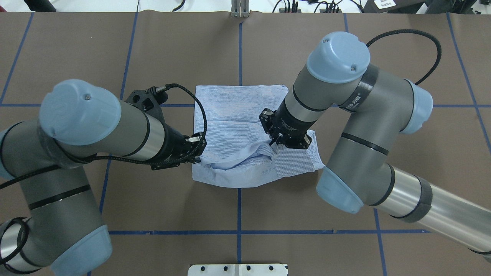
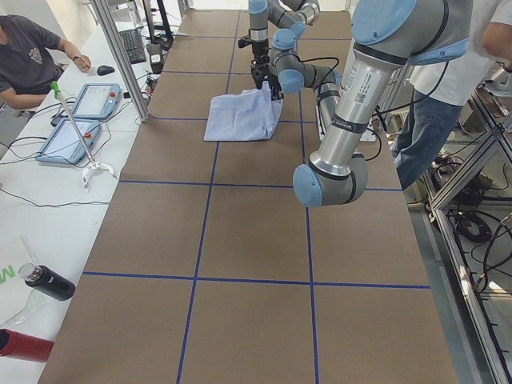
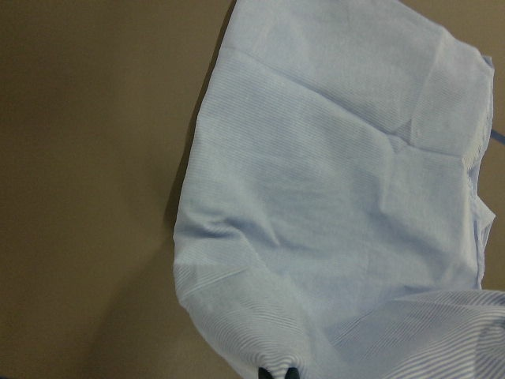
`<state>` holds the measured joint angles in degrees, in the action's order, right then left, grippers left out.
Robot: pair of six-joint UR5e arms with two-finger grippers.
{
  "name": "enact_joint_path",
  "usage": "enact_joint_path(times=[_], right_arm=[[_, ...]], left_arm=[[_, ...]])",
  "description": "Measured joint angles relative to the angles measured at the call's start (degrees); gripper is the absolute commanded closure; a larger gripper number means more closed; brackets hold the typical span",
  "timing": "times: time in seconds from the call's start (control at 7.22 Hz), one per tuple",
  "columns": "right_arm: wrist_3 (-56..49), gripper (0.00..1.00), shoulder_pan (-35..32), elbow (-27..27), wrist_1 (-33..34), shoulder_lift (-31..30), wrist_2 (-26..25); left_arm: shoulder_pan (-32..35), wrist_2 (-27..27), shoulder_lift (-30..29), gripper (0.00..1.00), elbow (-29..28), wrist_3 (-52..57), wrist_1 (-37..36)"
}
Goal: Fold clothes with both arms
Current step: 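Lift the near edge with both grippers and fold it toward the far edge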
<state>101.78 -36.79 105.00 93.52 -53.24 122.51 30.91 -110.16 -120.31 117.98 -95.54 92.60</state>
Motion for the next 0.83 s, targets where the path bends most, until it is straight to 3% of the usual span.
enact_joint_path(times=[0.42,0.83], right_arm=[[-2.2,1.0,-3.0,-8.2,-1.4,3.3,0.0],[-3.5,1.0,-3.4,-11.2,-1.4,4.3,-0.2]], left_arm=[[6.0,-1.9,-2.9,1.0,-9.0,3.3,4.3],[8.7,-2.1,-4.9,1.0,-19.8,4.2,12.8]])
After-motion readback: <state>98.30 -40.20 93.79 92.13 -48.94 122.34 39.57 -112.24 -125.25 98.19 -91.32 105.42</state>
